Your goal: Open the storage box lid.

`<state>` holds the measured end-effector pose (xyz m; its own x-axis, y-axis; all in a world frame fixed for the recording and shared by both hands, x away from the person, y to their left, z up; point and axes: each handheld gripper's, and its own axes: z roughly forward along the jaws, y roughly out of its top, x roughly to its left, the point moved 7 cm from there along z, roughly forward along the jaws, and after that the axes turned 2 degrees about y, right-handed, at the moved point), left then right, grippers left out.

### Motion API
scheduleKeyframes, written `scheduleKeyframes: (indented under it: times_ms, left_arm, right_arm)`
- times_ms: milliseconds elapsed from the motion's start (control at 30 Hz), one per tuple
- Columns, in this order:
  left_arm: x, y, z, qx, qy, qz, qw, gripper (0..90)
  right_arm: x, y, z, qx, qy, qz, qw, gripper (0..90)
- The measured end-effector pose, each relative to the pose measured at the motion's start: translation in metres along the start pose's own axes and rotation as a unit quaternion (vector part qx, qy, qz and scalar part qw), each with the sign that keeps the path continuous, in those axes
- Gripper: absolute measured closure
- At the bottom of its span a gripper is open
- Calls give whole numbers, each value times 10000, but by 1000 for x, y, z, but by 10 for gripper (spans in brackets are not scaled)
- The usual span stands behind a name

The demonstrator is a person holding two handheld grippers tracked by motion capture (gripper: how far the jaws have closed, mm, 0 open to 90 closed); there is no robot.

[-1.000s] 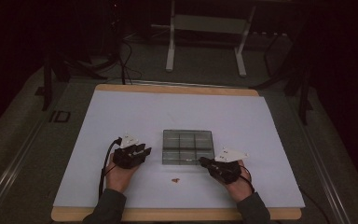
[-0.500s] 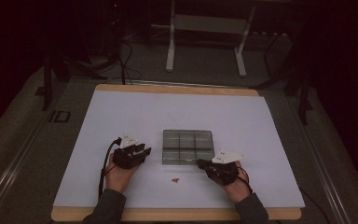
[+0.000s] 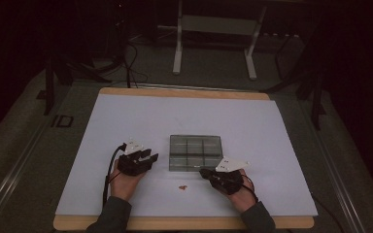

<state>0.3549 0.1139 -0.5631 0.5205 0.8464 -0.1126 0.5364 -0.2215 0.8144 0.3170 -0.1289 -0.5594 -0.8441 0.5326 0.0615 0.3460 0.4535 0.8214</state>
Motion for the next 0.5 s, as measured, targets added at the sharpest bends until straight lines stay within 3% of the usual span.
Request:
scheduleKeyframes:
  times_ms: [500]
  left_arm:
    - [-8,2,-1,-109,-159,177,9997,603]
  right_arm:
    - [0,-5,10,107,59,62,9999,867]
